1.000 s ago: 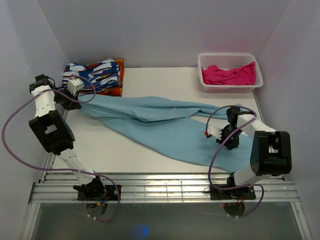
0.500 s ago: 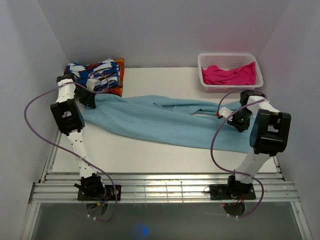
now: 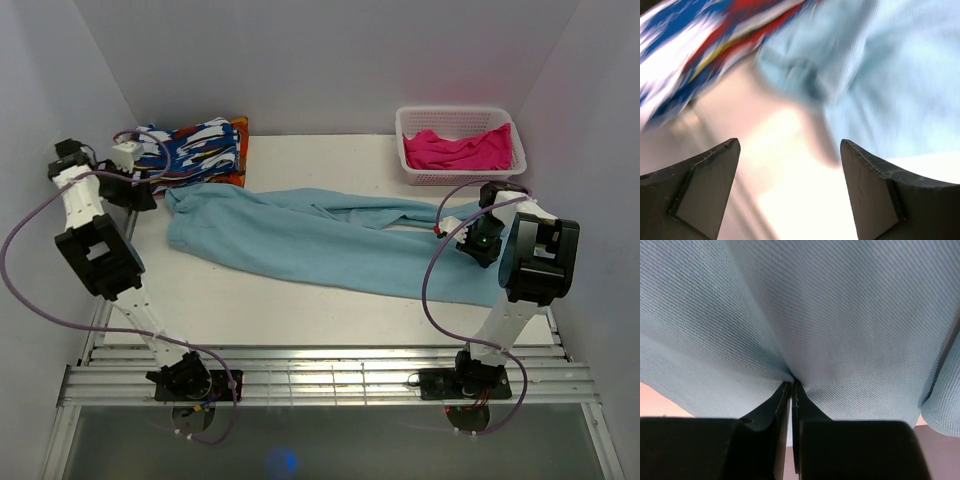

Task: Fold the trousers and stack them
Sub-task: Flatten the trousers out

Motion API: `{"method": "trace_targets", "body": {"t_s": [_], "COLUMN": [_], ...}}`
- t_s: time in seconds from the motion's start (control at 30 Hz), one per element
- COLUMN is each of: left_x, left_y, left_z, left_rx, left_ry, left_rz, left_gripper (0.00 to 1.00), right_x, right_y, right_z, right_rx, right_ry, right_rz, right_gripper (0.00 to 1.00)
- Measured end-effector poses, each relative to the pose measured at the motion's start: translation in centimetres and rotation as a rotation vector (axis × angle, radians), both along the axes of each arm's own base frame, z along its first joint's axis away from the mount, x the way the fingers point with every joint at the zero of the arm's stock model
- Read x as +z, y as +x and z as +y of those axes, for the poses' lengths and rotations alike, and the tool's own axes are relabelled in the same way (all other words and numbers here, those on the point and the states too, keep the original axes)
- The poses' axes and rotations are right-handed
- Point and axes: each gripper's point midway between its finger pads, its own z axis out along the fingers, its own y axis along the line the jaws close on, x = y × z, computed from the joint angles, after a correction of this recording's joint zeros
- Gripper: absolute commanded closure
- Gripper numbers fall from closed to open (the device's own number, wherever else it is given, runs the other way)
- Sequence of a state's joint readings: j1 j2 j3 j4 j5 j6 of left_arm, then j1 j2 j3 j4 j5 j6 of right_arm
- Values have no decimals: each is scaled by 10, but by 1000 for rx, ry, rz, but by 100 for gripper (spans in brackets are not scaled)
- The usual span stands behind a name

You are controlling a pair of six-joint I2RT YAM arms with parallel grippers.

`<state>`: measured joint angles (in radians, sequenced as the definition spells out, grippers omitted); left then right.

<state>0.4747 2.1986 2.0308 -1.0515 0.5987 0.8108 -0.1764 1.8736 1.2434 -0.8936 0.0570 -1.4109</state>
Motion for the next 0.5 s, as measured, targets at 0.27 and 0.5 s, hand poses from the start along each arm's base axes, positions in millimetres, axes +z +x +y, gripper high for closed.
{"method": "trace_targets", "body": {"t_s": [0.27, 0.5], "left_x": [7, -80], "left_y": [-87, -84], "left_z": [5, -31], "left_rx": [46, 19], "left_ry": [-37, -231], "left_rz": [25, 156], "left_gripper": [7, 2], "right_x": [0, 0], "right_y": [0, -1], "right_z": [1, 1], "right_rx": [-14, -15], "right_ry": [4, 4], "right_rz": [-1, -1], "right_gripper": [92, 92]}}
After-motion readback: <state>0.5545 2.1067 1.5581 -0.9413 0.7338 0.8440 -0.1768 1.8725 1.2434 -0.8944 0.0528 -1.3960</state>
